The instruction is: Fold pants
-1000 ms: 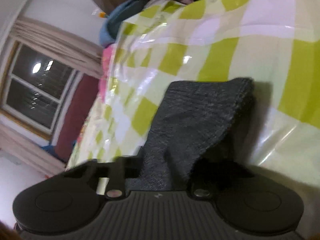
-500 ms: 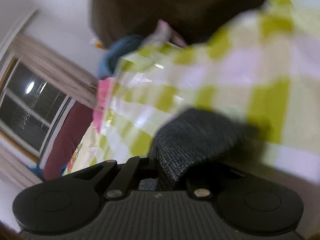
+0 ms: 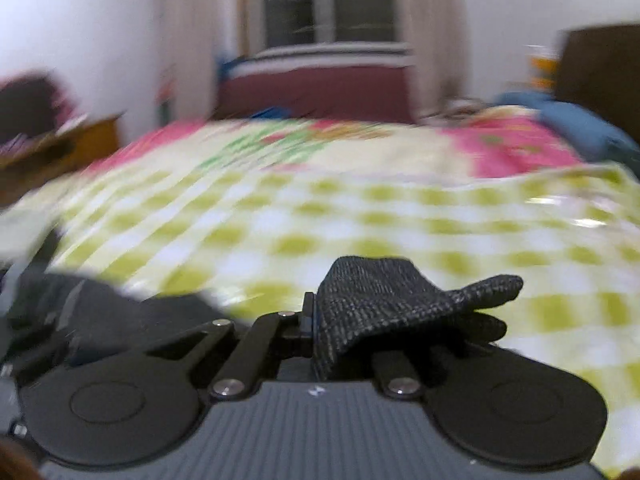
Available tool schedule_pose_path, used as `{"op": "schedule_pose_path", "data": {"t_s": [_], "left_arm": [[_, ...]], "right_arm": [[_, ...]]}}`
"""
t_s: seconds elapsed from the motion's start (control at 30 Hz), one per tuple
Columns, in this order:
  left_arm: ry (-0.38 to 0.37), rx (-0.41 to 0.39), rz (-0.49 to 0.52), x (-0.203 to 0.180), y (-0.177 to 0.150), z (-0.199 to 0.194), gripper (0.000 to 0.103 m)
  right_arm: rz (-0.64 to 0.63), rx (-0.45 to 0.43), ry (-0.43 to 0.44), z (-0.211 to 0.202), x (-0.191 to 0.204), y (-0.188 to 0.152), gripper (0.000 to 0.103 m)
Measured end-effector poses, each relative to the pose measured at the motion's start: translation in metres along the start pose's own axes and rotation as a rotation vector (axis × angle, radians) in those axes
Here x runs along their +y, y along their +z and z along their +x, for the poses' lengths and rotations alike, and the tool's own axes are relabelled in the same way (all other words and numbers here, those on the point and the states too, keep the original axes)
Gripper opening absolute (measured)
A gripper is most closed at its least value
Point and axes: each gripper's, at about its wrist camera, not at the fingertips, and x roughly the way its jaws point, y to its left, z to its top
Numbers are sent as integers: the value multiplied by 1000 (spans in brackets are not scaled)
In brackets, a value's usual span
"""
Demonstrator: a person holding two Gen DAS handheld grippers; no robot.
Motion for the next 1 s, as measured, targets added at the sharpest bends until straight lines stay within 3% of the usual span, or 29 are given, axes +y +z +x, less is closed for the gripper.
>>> {"op": "schedule_pose_path", "data": {"t_s": [0.17, 0.27, 0.37, 0.43, 0.53, 0.7, 0.8, 1.0], "left_arm": [[51, 8, -132, 43, -30, -16, 80], [80, -29, -222, 63, -33, -25, 80], [109, 0, -285, 86, -43, -26, 80], [90, 22, -363, 103, -51, -28, 80], [74, 10, -463, 125, -61, -39, 80], [155, 48, -494, 148, -87, -56, 81], [174, 78, -528, 160, -106, -70, 81], [176, 109, -588, 166, -131, -85, 81]], "right_arm": [[-119, 58, 36, 21, 71, -7, 5], [-212, 55, 29, 16, 99, -2, 5], [-224, 13, -6, 8, 115, 9, 5], [-222, -23, -16, 10, 126, 20, 5], [-279, -61, 18, 12, 155, 24, 5], [-551, -106, 122, 16, 220, 0, 5], [-640, -130, 150, 22, 245, -7, 5], [-837, -98, 130, 42, 283, -23, 6]]}}
